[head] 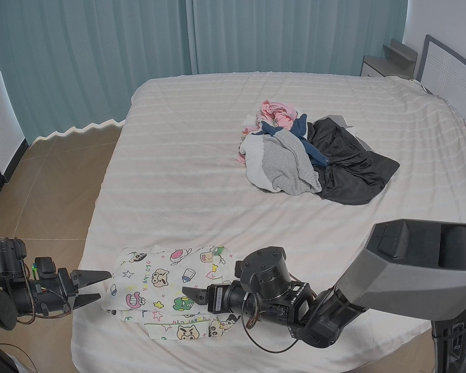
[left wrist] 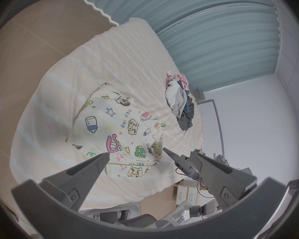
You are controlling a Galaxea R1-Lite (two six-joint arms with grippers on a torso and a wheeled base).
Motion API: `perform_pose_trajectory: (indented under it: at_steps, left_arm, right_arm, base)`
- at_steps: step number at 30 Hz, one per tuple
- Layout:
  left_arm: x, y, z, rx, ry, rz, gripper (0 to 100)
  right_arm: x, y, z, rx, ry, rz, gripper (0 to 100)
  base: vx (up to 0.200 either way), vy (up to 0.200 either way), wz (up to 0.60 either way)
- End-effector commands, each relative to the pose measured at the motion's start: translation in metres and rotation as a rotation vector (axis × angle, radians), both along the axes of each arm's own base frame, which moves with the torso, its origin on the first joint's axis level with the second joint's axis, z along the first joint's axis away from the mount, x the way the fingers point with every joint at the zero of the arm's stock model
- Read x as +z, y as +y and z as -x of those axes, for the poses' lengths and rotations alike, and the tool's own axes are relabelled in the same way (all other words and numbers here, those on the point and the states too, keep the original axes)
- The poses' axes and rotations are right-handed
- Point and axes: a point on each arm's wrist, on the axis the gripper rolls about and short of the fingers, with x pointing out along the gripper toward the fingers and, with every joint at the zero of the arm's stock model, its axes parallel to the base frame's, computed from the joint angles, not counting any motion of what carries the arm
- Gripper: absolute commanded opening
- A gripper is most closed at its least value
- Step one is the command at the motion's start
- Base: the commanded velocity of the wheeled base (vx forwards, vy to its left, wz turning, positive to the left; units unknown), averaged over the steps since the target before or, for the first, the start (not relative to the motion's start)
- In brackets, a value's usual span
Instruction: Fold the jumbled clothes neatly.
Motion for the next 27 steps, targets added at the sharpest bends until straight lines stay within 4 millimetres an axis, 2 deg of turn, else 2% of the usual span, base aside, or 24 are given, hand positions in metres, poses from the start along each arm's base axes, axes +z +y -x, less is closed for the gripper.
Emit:
perform_pose_trajectory:
  at_steps: [1, 27]
  left_arm:
    - [-0.01, 0.003, -0.002, 0.01, 0.049, 0.014, 100]
    - [-0.014, 0.003, -0.004, 0.007, 0.067, 0.014, 100]
  right_arm:
    - [-0.016, 0.006, 0.002, 0.012, 0.019, 0.022, 100]
    - [-0.044, 0.02, 0.012, 0.052, 0.015, 0.018, 100]
  base:
    - [0.0, 0.0, 0.0]
    - [0.0, 0.0, 0.0]
